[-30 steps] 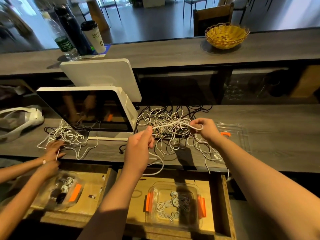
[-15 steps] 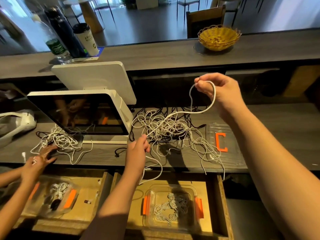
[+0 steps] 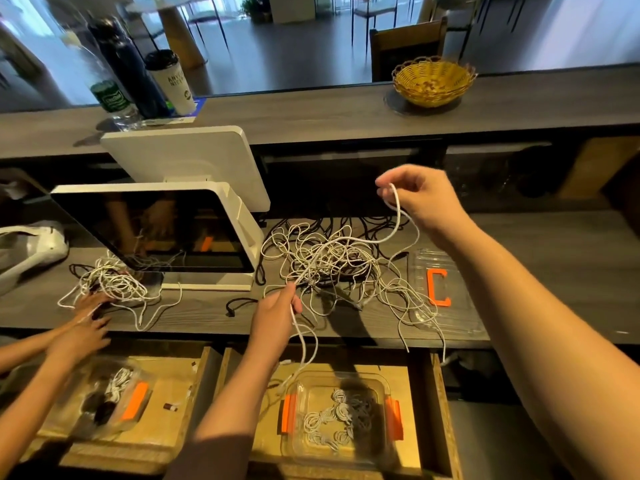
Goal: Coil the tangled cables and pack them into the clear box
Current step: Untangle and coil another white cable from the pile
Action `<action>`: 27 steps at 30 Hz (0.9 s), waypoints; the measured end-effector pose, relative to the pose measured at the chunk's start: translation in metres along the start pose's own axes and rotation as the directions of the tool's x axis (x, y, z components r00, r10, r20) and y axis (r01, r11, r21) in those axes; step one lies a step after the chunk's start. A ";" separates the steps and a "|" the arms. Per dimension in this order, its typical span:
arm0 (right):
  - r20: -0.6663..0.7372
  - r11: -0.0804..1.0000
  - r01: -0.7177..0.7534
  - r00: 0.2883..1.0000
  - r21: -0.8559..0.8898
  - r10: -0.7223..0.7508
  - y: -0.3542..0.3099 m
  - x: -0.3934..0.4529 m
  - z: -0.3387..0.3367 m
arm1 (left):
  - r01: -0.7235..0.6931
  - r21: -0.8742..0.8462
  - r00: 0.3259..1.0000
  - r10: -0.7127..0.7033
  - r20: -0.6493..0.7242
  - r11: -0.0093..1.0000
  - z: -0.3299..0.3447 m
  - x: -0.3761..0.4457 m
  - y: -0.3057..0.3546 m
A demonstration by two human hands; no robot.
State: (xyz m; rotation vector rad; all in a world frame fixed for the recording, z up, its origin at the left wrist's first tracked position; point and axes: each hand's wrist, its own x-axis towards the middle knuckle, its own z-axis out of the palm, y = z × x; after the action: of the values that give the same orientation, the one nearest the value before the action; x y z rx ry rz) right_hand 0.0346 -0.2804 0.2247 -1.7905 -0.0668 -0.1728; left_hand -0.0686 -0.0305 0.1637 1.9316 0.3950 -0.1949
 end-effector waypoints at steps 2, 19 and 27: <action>0.080 0.980 -0.113 0.989 -0.163 0.127 0.018 0.001 -0.003 | 0.002 0.026 1.000 -0.002 0.004 1.000 0.001 0.001 -0.002; 0.496 0.973 -0.148 0.840 -0.178 0.219 0.030 -0.135 0.076 | -0.009 -0.126 0.978 0.035 0.207 0.992 0.022 -0.015 0.025; 0.174 0.942 -0.322 0.937 0.092 0.303 0.028 -0.158 0.040 | -0.038 0.057 0.954 0.019 0.298 0.998 0.026 -0.044 0.016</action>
State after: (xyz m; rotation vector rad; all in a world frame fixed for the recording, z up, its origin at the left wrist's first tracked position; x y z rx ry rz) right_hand -0.1138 -0.2403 0.1645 -1.6679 0.0943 0.1998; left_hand -0.1021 -0.0677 0.1816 1.9301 0.1613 -0.4781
